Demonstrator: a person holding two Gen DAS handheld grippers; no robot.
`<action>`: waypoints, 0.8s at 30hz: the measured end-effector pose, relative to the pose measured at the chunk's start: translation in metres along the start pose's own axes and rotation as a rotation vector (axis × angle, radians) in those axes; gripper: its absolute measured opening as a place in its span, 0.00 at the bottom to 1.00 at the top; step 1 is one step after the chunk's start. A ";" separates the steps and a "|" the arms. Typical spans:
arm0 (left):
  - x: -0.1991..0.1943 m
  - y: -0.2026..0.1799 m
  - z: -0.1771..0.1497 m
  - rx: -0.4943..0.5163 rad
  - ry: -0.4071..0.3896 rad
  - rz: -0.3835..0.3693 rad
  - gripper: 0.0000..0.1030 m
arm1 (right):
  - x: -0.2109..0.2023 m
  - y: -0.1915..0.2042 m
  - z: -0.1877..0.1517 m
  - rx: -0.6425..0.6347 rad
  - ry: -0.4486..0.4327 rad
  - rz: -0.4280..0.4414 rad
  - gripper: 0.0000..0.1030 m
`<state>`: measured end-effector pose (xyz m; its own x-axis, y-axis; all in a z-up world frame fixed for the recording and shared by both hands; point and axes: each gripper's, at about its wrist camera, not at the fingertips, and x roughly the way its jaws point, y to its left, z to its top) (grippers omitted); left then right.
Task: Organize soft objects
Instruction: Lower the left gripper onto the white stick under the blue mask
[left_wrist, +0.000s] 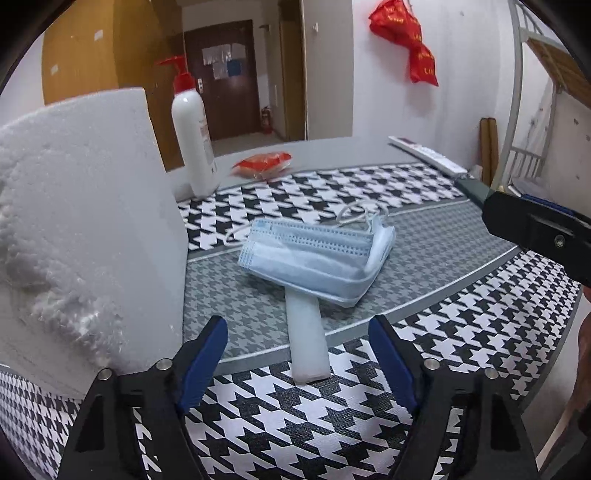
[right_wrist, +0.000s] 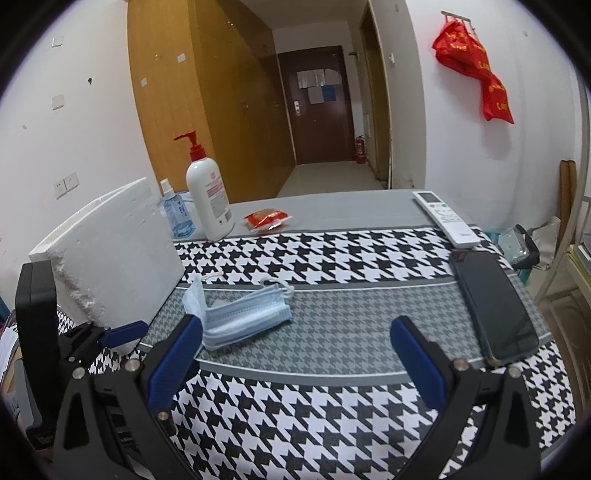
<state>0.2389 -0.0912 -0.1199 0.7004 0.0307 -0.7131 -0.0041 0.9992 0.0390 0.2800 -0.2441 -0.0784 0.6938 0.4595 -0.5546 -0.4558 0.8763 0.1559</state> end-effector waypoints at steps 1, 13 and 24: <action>0.002 -0.001 0.000 0.003 0.011 -0.003 0.74 | 0.003 0.001 0.000 -0.002 0.007 0.005 1.00; 0.020 -0.003 0.002 -0.004 0.089 -0.021 0.55 | 0.015 0.000 0.003 0.009 0.025 0.018 1.00; 0.018 -0.004 0.004 0.009 0.081 -0.027 0.21 | 0.036 0.011 0.001 -0.036 0.095 0.040 1.00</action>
<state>0.2546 -0.0948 -0.1300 0.6400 0.0056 -0.7684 0.0210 0.9995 0.0247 0.3007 -0.2178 -0.0955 0.6197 0.4764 -0.6237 -0.5027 0.8512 0.1507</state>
